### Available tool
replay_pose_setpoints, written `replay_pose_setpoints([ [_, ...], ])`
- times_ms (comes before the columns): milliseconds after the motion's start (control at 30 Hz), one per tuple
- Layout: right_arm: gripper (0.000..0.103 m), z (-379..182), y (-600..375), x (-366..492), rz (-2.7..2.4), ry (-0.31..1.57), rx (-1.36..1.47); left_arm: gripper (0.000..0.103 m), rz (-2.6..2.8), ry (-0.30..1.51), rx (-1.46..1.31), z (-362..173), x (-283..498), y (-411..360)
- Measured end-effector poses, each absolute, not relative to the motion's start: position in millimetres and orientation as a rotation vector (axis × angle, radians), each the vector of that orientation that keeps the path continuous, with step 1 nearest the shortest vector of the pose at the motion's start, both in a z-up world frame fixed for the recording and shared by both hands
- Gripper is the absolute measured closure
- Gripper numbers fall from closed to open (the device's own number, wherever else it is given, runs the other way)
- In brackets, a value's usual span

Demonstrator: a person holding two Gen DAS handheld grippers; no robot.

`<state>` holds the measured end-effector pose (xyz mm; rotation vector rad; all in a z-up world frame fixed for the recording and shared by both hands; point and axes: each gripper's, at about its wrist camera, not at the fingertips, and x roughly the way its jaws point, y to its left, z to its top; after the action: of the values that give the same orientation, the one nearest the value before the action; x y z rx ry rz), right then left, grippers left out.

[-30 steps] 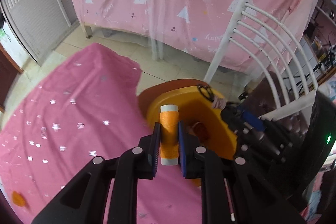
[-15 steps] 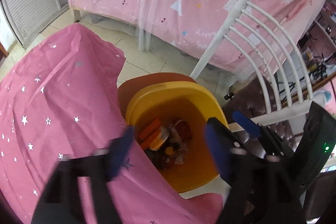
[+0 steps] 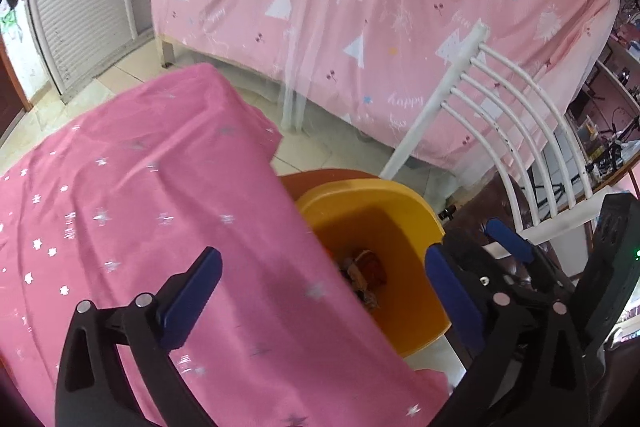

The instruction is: Collect trash

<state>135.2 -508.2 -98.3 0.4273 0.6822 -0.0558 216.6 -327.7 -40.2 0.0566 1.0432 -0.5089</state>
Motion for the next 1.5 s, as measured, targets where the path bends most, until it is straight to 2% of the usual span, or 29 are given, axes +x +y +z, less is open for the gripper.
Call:
replay_pose_setpoints([
  [533,0.005,-69,-439,117,0.013,0.575,0.290,0.008,-0.378,0.839,-0.001,-13,187,-215],
  [1067,0.005,-33,-329,99,0.134,0.497,0.170,0.008,-0.180,0.614,0.028,4,130,-109],
  [1500,0.005,-29,-265,84,0.179,0.475,0.116,0.008,-0.061,0.570,-0.001,1,110,-27],
])
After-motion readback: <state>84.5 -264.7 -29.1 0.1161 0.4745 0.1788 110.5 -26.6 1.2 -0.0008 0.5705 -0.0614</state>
